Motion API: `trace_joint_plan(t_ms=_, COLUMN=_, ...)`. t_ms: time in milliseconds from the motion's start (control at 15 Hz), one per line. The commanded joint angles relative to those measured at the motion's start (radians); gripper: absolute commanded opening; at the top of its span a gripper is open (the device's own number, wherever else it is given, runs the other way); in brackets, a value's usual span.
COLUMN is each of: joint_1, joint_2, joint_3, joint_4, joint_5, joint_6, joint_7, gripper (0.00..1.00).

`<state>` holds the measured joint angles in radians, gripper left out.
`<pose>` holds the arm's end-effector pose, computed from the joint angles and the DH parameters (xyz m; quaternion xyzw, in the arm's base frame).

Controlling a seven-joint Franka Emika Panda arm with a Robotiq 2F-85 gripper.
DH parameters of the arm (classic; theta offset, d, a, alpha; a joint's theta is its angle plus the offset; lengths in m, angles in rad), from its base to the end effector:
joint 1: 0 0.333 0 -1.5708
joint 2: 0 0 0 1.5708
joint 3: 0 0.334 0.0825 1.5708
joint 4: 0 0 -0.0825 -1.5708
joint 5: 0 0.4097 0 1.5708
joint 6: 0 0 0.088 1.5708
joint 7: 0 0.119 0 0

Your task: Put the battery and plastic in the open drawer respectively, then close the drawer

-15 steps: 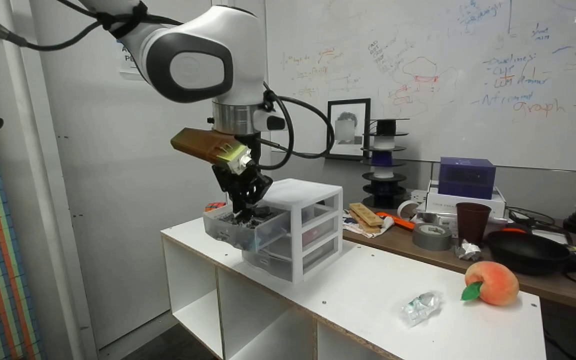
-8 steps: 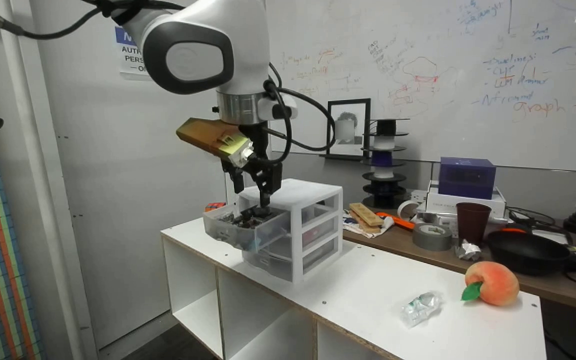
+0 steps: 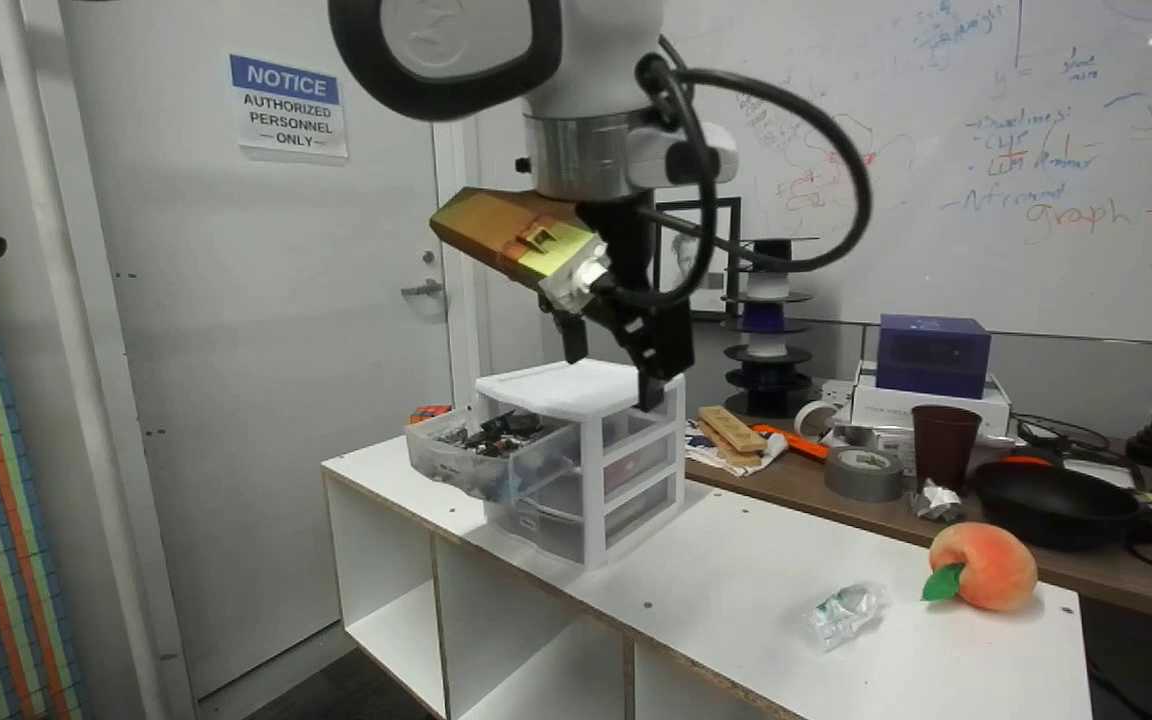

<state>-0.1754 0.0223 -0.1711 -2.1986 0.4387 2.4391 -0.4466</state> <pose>0.5453 -0.1923 0.3865 -0.9768 0.1008 -0.1587 0.1027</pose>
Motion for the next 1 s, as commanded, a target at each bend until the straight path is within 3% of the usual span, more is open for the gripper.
trace_joint_plan(t_ms=0, joint_1=-0.046, joint_2=0.130, joint_3=-0.029, joint_4=0.148, joint_5=0.055, joint_6=-0.033, joint_7=0.013, gripper=1.00)
trace_joint_plan(t_ms=400, joint_1=-0.126, joint_2=0.389, joint_3=0.019, joint_4=0.374, joint_5=0.070, joint_6=-0.069, joint_7=0.049, gripper=1.00)
trace_joint_plan(t_ms=933, joint_1=-0.114, joint_2=0.723, joint_3=0.058, joint_4=0.692, joint_5=-0.067, joint_6=-0.029, joint_7=0.317, gripper=1.00)
